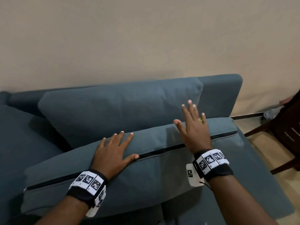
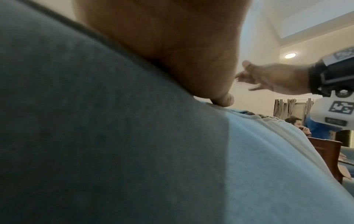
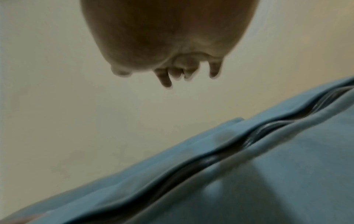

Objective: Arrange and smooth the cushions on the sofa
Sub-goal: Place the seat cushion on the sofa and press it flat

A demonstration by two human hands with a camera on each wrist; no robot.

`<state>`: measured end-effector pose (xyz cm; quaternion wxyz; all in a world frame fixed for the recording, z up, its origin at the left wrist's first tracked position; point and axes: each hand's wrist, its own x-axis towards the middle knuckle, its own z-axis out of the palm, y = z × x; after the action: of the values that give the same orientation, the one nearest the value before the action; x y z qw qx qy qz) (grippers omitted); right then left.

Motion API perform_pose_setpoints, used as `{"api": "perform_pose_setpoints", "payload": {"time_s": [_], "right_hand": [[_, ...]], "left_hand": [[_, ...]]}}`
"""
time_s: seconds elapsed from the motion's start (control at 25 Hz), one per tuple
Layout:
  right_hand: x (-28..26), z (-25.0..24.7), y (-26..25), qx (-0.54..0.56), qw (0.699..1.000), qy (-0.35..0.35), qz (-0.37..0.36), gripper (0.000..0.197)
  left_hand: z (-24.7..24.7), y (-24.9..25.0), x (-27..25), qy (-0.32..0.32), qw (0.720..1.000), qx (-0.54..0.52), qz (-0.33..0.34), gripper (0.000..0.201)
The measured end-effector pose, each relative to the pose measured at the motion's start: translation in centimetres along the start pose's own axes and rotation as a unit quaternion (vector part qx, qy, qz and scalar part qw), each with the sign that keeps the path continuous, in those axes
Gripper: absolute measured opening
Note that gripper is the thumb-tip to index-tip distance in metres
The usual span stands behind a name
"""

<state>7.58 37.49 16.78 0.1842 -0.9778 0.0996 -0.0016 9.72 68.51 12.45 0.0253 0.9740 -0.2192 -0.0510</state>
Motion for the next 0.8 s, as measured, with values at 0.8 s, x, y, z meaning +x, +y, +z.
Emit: {"api": "perform_pose_setpoints", "payload": {"time_s": [0.8], "right_hand": [[-5.2,9.5,-16.2,-0.118,0.969,-0.095,-0.195,0.093]], "left_hand": [[0.3,-14.8,-11.1,0.030,0.998,0.024,-0.041,0.104]]}}
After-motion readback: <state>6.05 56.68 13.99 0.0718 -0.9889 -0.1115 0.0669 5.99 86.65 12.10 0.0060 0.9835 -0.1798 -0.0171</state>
